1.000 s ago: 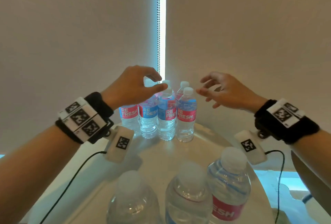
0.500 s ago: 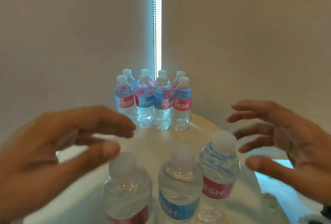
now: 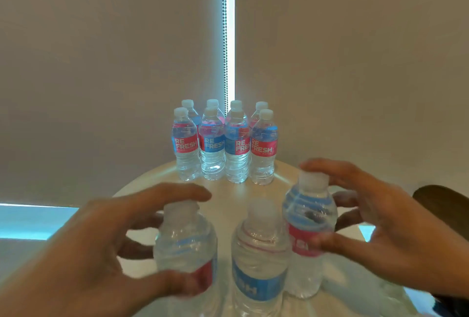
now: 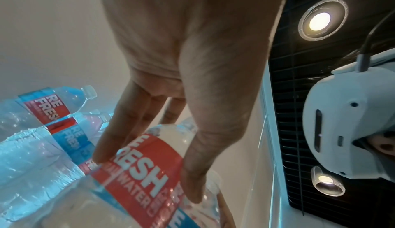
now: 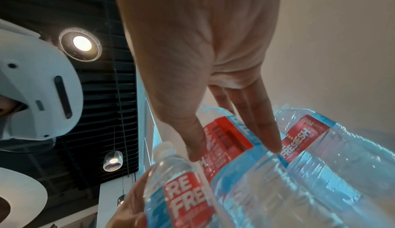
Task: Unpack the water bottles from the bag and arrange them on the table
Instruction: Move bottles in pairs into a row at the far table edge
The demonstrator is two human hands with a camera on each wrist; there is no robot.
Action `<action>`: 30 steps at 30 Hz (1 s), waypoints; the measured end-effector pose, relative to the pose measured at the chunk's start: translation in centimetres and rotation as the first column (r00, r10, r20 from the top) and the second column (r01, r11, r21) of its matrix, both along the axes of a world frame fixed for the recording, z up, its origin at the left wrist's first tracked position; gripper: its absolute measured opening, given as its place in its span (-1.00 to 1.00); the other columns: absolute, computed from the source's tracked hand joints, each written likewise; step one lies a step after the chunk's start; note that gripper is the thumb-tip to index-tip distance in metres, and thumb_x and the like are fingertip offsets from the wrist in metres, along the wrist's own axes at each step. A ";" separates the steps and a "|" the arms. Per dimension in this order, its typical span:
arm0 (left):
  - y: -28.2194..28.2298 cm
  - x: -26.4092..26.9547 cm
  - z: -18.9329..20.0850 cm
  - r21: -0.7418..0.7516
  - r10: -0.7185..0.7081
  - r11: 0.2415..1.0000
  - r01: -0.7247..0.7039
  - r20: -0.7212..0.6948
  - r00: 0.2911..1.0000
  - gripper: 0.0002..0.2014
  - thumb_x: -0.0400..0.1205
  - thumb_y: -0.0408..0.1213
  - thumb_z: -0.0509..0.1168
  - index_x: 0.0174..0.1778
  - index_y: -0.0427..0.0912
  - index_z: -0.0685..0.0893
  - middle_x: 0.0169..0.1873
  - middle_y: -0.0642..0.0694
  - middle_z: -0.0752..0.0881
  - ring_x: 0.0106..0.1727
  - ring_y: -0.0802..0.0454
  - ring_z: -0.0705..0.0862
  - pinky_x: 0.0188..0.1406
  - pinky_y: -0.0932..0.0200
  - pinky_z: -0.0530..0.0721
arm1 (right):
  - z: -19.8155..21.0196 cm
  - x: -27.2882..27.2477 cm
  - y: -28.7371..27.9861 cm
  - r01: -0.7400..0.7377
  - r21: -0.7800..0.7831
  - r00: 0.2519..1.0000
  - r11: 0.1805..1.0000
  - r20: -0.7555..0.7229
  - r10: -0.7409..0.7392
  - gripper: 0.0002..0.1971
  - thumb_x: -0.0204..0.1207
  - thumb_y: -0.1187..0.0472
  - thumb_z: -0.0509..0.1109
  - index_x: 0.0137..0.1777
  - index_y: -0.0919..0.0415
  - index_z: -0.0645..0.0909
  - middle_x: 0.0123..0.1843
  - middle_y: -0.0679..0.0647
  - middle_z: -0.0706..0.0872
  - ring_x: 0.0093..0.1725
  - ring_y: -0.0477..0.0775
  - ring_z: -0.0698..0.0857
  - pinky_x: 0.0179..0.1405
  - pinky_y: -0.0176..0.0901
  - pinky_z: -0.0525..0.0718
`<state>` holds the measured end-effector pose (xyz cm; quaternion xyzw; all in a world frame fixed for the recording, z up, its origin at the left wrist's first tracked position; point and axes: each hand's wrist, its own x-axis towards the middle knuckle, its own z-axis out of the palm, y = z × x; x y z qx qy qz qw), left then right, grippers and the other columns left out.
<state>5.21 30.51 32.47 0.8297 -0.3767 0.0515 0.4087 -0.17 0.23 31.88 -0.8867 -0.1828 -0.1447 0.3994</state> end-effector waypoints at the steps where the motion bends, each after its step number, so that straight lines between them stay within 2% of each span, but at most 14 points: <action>1: -0.3 0.5 0.2 -0.011 0.014 1.000 -0.014 0.007 1.000 -0.27 0.02 -0.08 0.78 0.12 0.43 0.74 -0.12 0.15 0.88 -0.14 0.12 0.88 -0.42 0.23 0.83 | 0.3 0.7 -0.2 0.000 0.017 1.000 1.000 0.016 -0.001 -0.26 0.16 -0.01 0.67 0.32 -0.53 0.48 0.19 -0.21 0.74 -0.03 0.02 0.85 -0.21 -0.13 0.84; 3: 0.0 2.0 0.2 -0.015 0.040 0.999 -0.040 -0.002 0.999 -0.22 0.06 -0.28 0.80 0.12 0.41 0.73 -0.09 0.13 0.87 -0.11 0.05 0.88 -0.37 0.22 0.83 | 0.8 2.6 -0.3 0.004 0.025 0.999 1.000 0.044 -0.005 -0.25 0.17 -0.02 0.67 0.35 -0.47 0.47 0.16 -0.15 0.71 -0.05 0.08 0.85 -0.20 -0.06 0.85; 5: 0.0 4.2 0.6 -0.049 0.048 0.998 -0.048 -0.007 0.999 -0.24 0.08 -0.18 0.79 0.18 0.37 0.71 0.01 0.10 0.85 -0.07 0.02 0.87 -0.34 0.15 0.85 | 1.2 4.8 -0.4 0.011 -0.005 0.996 1.000 0.085 -0.011 -0.24 0.24 0.04 0.68 0.40 -0.39 0.45 0.15 -0.17 0.68 -0.08 0.04 0.83 -0.20 -0.04 0.86; 8: -0.2 7.7 0.9 -0.044 0.083 0.996 -0.083 -0.005 0.997 -0.22 0.11 -0.08 0.70 0.30 0.32 0.66 0.05 -0.02 0.82 -0.06 -0.05 0.85 -0.24 -0.05 0.88 | 1.7 8.2 0.1 0.018 -0.074 0.989 0.997 0.149 -0.006 -0.24 0.30 0.17 0.69 0.43 -0.28 0.43 0.10 -0.34 0.62 -0.12 -0.16 0.75 -0.26 -0.30 0.80; 10: -0.4 10.2 0.7 -0.045 0.140 0.989 -0.139 0.036 0.989 -0.24 0.17 -0.18 0.74 0.27 0.33 0.66 -0.05 -0.02 0.81 -0.10 -0.07 0.84 -0.09 -0.12 0.86 | 1.8 10.5 0.7 0.036 -0.105 0.983 0.994 0.180 -0.017 -0.24 0.32 0.20 0.69 0.47 -0.20 0.43 0.06 -0.19 0.62 -0.16 -0.03 0.76 -0.28 -0.46 0.70; 13: -1.0 13.1 0.4 -0.069 0.218 0.975 -0.214 0.071 0.973 -0.28 0.13 -0.07 0.74 0.21 0.35 0.67 -0.16 0.11 0.71 -0.18 0.07 0.79 -0.04 0.05 0.79 | 1.6 13.5 2.2 0.035 -0.141 0.980 0.989 0.197 -0.006 -0.25 0.36 0.22 0.68 0.50 -0.08 0.41 -0.02 -0.17 0.62 -0.17 0.05 0.79 -0.20 -0.46 0.72; 16: -1.5 15.1 0.2 -0.084 0.252 0.966 -0.245 0.084 0.964 -0.27 0.11 0.00 0.73 0.23 0.30 0.68 -0.17 0.23 0.67 -0.30 0.23 0.70 -0.01 -0.04 0.80 | 0.8 15.9 3.9 0.030 -0.117 0.979 0.993 0.202 -0.006 -0.25 0.36 0.20 0.68 0.51 -0.03 0.41 -0.06 -0.29 0.58 -0.12 -0.22 0.70 -0.16 -0.50 0.68; 17: -1.6 15.6 0.1 -0.089 0.259 0.964 -0.251 0.087 0.962 -0.28 0.11 0.03 0.70 0.23 0.28 0.69 -0.17 0.26 0.68 -0.33 0.28 0.69 0.01 -0.06 0.82 | 0.4 16.7 4.5 0.031 -0.105 0.979 0.994 0.205 -0.009 -0.25 0.36 0.18 0.69 0.51 -0.04 0.41 -0.04 -0.23 0.62 -0.11 -0.19 0.70 -0.12 -0.46 0.69; 18: -1.7 16.0 0.1 -0.095 0.267 0.961 -0.259 0.087 0.960 -0.28 0.09 0.06 0.67 0.23 0.27 0.68 -0.17 0.30 0.69 -0.33 0.32 0.70 0.02 -0.05 0.82 | 0.0 17.3 5.0 0.028 -0.095 0.979 0.995 0.204 -0.008 -0.25 0.35 0.16 0.69 0.50 -0.06 0.41 0.00 -0.12 0.66 -0.12 -0.10 0.72 -0.06 -0.31 0.74; 20: -1.9 16.8 -0.1 -0.109 0.288 0.955 -0.278 0.093 0.953 -0.24 0.07 0.12 0.61 0.26 0.21 0.69 -0.10 0.36 0.71 -0.20 0.27 0.75 0.05 -0.06 0.81 | -0.7 18.5 6.0 0.029 -0.077 0.981 0.997 0.192 -0.014 -0.24 0.35 0.15 0.69 0.49 -0.07 0.40 0.07 0.01 0.67 -0.22 0.03 0.72 -0.07 -0.12 0.75; 22: -2.0 17.4 -0.3 -0.106 0.306 0.949 -0.295 0.108 0.946 -0.21 0.06 0.13 0.58 0.29 0.16 0.69 -0.04 0.34 0.72 -0.07 0.09 0.79 0.06 -0.09 0.81 | -1.2 19.3 6.8 0.033 -0.083 0.984 0.996 0.176 -0.017 -0.23 0.36 0.16 0.68 0.52 -0.05 0.38 0.06 -0.01 0.62 -0.26 0.02 0.65 -0.09 -0.18 0.64; 25: -2.0 18.0 -0.7 -0.091 0.321 0.946 -0.311 0.120 0.940 -0.20 0.06 0.16 0.56 0.30 0.16 0.68 -0.09 0.32 0.72 -0.05 0.04 0.80 0.04 -0.07 0.81 | -2.0 20.1 7.7 0.033 -0.110 0.986 0.993 0.166 -0.014 -0.21 0.37 0.13 0.67 0.54 -0.05 0.34 0.13 0.09 0.67 0.06 0.10 0.65 0.00 -0.17 0.58; 27: -2.1 18.1 -0.8 -0.082 0.332 0.943 -0.324 0.124 0.935 -0.20 0.07 0.14 0.59 0.31 0.13 0.68 -0.11 0.37 0.70 -0.05 0.05 0.79 0.05 -0.04 0.80 | -2.4 20.5 8.0 0.045 -0.104 0.985 0.994 0.169 -0.027 -0.22 0.37 0.12 0.67 0.52 -0.05 0.34 0.14 0.12 0.68 0.08 0.10 0.65 0.02 -0.19 0.58; 30: -2.2 18.4 -1.1 -0.064 0.360 0.933 -0.355 0.106 0.927 -0.25 0.20 -0.08 0.73 0.35 0.08 0.68 -0.08 0.35 0.70 -0.01 0.00 0.79 0.08 -0.09 0.79 | -2.7 21.0 8.4 0.077 -0.094 0.978 0.993 0.203 -0.056 -0.22 0.36 0.08 0.68 0.51 -0.02 0.33 0.19 0.13 0.73 0.08 0.12 0.68 0.11 -0.09 0.70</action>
